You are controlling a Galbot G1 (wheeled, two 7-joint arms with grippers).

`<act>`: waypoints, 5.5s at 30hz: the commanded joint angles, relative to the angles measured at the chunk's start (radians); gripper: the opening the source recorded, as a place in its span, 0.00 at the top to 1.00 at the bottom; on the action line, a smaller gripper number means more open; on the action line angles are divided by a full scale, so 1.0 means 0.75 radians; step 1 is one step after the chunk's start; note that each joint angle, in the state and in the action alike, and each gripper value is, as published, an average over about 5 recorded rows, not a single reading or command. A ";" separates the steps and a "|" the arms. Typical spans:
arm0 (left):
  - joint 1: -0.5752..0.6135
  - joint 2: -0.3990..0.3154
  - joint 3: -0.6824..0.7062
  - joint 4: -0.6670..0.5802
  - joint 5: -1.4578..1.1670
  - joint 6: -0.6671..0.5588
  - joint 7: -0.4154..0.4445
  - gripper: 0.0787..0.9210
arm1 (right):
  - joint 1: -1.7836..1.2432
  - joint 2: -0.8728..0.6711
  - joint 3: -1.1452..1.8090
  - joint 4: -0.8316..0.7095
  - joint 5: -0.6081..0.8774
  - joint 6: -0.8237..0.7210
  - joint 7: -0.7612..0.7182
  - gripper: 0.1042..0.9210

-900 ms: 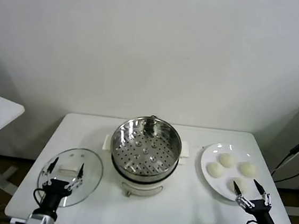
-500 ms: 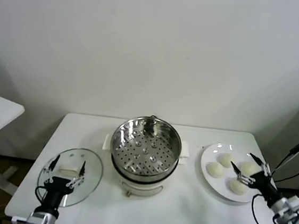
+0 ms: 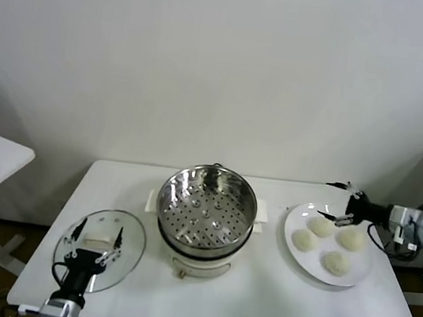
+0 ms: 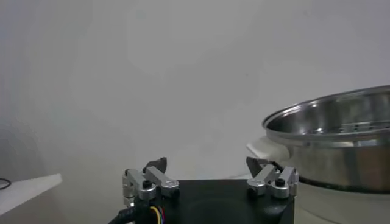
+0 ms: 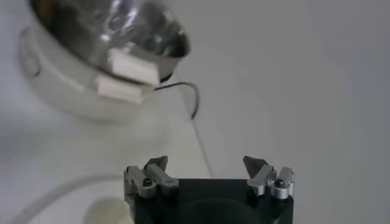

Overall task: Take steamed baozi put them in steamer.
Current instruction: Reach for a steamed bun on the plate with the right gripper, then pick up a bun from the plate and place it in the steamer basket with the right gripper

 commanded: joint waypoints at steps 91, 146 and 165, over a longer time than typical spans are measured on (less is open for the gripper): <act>-0.040 0.027 0.001 -0.022 0.004 0.054 0.000 0.12 | 0.656 0.604 -0.750 -0.841 -0.495 0.067 -0.233 0.25; 0.012 0.006 -0.007 -0.077 0.029 0.055 0.003 0.12 | 0.975 1.211 -1.212 -0.256 -0.873 0.456 -0.288 0.24; -0.001 0.004 -0.004 -0.057 0.032 0.055 0.003 0.12 | 0.946 1.143 -1.214 -0.236 -0.889 0.453 -0.290 0.24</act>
